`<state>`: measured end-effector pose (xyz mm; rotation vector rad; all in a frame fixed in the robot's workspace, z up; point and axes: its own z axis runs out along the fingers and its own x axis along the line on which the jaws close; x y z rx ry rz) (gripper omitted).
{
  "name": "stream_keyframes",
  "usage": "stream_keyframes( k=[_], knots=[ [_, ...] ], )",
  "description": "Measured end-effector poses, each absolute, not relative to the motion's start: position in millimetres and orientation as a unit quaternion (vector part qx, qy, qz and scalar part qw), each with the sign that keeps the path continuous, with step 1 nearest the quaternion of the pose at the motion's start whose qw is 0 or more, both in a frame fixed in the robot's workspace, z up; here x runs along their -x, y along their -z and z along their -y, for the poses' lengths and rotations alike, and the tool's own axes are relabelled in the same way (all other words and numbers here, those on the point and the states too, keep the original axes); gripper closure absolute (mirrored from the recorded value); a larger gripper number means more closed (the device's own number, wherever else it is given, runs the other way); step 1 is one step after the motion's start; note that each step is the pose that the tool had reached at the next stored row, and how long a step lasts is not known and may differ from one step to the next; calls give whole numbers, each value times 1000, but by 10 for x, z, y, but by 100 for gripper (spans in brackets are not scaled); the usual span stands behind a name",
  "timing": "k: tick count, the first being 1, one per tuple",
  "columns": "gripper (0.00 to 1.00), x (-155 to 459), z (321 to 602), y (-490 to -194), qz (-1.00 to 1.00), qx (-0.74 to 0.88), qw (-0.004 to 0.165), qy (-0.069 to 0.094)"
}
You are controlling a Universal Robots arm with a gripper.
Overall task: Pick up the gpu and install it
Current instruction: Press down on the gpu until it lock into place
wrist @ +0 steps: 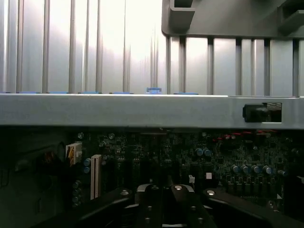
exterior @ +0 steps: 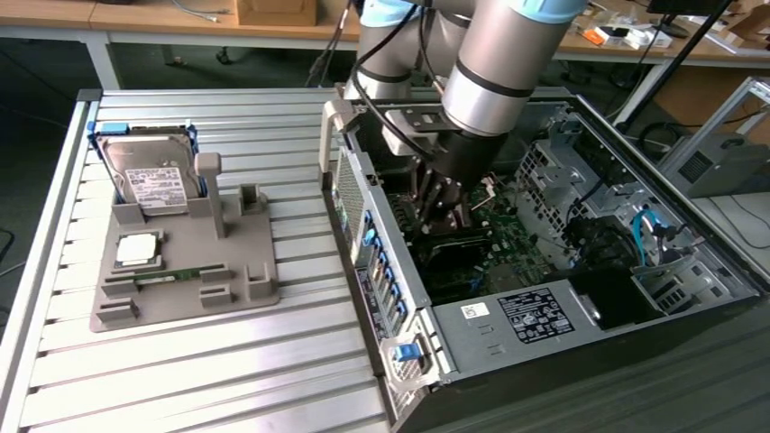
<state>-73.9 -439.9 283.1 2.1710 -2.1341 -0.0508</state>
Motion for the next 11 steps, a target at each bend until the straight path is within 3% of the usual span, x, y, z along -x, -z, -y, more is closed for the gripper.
stream_keyframes(
  k=[11],
  knots=[
    [89,191,4400,-2828,699,-712,61,30]
  ],
)
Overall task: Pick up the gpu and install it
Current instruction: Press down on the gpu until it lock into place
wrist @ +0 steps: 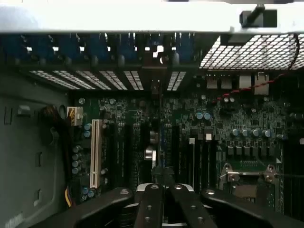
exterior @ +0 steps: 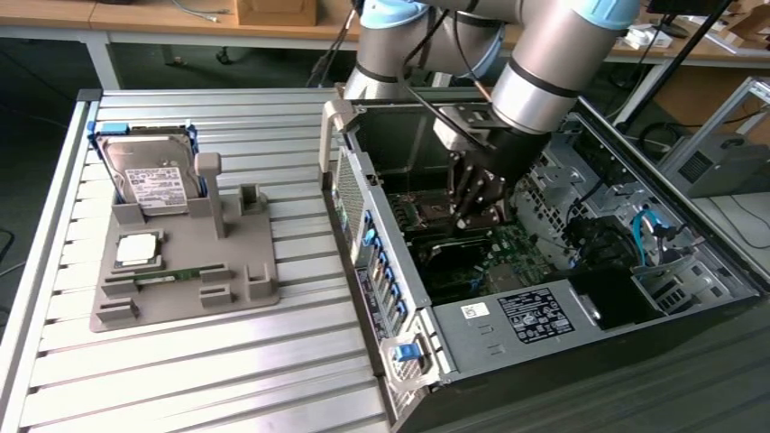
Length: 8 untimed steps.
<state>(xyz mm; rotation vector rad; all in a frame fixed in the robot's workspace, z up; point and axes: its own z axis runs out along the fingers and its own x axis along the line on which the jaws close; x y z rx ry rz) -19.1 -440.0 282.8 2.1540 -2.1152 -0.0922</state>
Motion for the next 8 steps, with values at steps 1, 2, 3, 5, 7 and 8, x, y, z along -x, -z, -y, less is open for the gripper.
stream_keyframes(
  k=[1,2,3,5,7,8],
  knots=[
    [89,109,4400,-2828,699,-712,63,33],
    [89,61,4399,-2827,699,-712,64,34],
    [89,21,4399,-2825,699,-712,65,35],
    [89,-78,4399,-2820,698,-711,68,39],
    [89,-165,4399,-2817,698,-711,71,42],
    [89,-211,4400,-2816,698,-711,73,43]
  ],
)
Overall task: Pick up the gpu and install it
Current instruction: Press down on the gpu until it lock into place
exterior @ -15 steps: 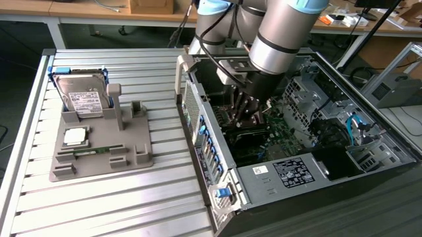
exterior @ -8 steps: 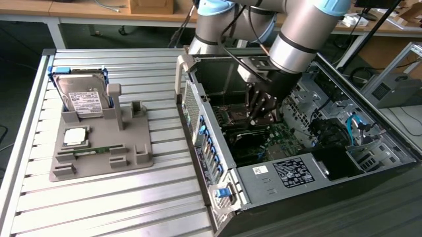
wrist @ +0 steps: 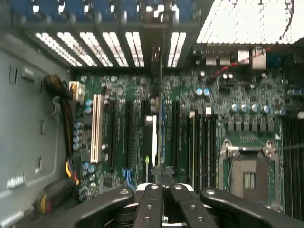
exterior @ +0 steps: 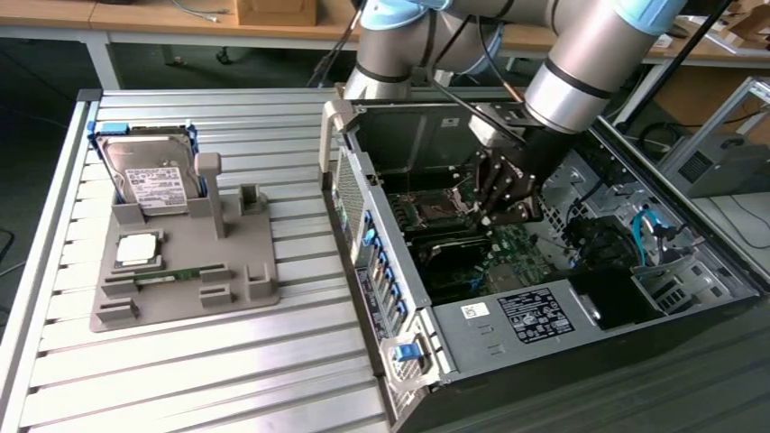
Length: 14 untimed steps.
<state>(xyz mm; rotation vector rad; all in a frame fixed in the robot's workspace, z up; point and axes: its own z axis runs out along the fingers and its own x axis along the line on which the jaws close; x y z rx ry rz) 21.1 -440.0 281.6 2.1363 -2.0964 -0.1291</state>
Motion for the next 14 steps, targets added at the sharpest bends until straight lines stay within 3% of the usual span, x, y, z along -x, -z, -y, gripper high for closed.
stream_keyframes(
  k=[14],
  knots=[
    [89,-640,4400,-2802,696,-711,84,55]
  ],
)
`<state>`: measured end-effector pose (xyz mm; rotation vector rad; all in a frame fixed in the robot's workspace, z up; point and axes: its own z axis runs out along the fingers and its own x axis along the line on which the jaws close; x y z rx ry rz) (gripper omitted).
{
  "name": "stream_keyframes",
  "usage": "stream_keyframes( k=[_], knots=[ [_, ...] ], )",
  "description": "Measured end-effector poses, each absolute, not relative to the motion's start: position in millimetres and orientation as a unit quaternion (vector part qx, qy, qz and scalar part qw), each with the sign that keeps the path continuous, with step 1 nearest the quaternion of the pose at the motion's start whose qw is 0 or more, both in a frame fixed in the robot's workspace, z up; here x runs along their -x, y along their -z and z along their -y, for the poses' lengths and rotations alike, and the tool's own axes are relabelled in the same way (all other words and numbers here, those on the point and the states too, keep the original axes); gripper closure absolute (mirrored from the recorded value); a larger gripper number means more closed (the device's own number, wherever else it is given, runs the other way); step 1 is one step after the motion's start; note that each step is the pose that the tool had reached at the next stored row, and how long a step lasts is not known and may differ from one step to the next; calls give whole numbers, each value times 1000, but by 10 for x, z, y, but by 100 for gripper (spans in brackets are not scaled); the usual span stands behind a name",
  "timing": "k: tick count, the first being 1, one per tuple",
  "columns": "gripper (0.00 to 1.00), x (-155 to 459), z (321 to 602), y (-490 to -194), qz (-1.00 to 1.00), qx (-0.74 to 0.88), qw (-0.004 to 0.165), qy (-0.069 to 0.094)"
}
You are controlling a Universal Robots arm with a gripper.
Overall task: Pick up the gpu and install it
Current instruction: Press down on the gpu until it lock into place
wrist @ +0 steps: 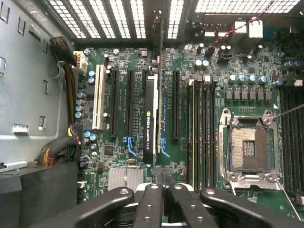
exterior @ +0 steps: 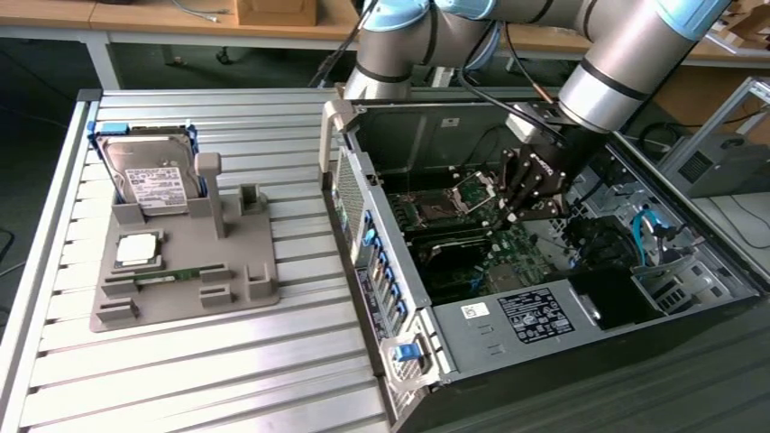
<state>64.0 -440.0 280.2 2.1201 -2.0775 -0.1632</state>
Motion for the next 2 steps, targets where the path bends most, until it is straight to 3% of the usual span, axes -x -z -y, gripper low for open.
stream_keyframes(
  k=[2],
  knots=[
    [89,-640,4399,-2802,696,-711,84,55]
  ],
)
